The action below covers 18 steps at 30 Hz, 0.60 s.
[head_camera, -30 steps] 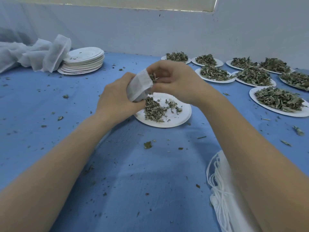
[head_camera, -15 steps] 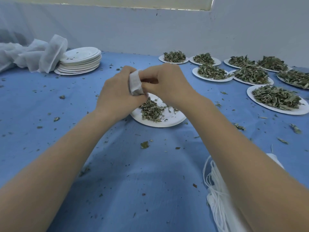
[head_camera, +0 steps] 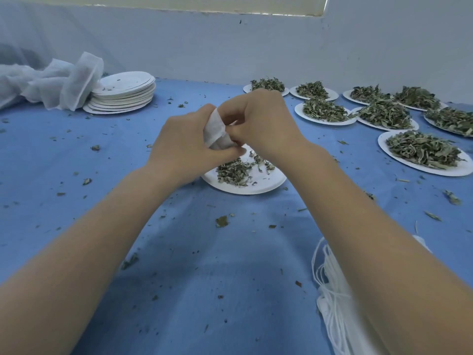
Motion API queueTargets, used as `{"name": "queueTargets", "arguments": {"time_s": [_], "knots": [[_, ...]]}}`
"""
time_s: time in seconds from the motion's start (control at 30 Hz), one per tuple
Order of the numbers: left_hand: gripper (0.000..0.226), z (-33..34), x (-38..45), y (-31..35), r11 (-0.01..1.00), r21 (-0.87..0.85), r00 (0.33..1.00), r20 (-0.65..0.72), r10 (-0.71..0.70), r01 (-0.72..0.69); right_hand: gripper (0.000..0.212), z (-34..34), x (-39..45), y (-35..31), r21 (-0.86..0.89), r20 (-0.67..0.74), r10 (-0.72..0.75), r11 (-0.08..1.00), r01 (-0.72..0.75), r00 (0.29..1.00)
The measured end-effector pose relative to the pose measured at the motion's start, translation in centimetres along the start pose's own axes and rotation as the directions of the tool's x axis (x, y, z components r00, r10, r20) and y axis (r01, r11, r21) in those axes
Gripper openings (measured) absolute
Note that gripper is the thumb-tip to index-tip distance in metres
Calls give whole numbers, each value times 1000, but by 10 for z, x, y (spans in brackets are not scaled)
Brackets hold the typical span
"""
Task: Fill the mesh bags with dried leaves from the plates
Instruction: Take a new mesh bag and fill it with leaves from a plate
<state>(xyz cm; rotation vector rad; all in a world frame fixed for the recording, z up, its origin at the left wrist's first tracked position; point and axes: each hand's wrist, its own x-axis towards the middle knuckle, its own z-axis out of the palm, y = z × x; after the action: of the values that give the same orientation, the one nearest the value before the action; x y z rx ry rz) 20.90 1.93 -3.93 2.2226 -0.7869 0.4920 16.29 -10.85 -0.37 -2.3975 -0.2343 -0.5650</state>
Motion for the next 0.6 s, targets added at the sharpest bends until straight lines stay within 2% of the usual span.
{"name": "queueTargets", "arguments": {"time_s": [0.13,0.23,0.3,0.37,0.4,0.47,0.53,0.6], "knots": [[52,2,0,3,995,-72,997,26,-69,71,16,9,-2,-3,-50,-40,15,999,-17,999],[58,2,-1,2,994,-103,998,36,-41,45,14,8,-1,-2,-17,-20,72,997,-73,997],[72,1,-1,-1,996,-93,998,69,6,1,21,3,0,1,36,42,69,997,-71,997],[90,-1,1,-5,998,-42,994,102,43,-39,22,-3,0,7,59,177,57,996,-69,983],[89,-3,3,-8,999,-21,994,100,47,-45,20,-7,-1,9,72,241,55,995,-74,969],[71,-5,5,-13,999,12,997,69,46,-47,24,-14,-2,13,174,281,36,981,-88,959],[54,-5,7,-19,998,59,999,30,33,-34,28,-19,-3,17,329,244,18,939,-100,970],[48,-5,7,-24,998,63,1000,-19,-12,14,28,-20,-1,23,405,156,57,907,-117,986]]}}
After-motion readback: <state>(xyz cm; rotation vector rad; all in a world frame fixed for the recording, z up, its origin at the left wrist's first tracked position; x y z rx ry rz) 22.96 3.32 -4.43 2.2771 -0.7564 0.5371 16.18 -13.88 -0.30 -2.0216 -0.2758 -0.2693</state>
